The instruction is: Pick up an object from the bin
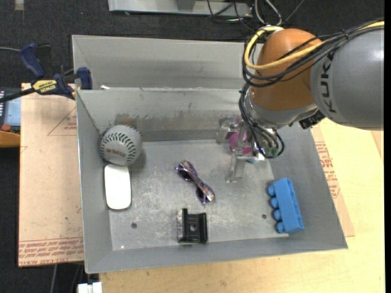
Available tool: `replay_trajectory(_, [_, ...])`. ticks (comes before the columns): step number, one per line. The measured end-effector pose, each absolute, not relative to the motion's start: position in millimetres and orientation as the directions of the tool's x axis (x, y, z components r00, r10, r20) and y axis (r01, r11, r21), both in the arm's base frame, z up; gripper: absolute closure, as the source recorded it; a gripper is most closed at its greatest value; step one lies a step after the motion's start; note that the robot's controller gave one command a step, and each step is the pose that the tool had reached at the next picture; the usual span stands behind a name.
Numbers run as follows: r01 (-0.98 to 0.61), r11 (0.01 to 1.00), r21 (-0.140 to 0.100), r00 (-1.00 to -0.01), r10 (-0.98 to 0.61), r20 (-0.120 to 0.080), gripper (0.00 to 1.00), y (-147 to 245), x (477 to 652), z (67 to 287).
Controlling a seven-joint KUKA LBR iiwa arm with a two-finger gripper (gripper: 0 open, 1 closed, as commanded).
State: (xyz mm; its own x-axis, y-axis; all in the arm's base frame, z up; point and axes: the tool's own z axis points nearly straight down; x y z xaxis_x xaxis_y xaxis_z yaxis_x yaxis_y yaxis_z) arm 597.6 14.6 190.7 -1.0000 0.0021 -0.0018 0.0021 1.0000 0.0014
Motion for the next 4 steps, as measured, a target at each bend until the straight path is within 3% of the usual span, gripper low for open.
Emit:
replay_trajectory(1, [0.002, 1.000, 0.001, -1.000, 0.002, -0.002, 1.00, 15, 597.6, 191])
replay_trajectory(2, [0.002, 1.000, 0.001, -1.000, 0.002, -0.002, 1.00, 15, 597.6, 191])
replay_trajectory(3, [-0.022, 1.000, 0.002, -1.000, -0.022, -0.001, 1.00, 27, 594.9, 145])
replay_trajectory(4, [-0.115, 0.993, 0.001, -0.993, -0.115, -0.006, 1.00, 27, 547.6, 128])
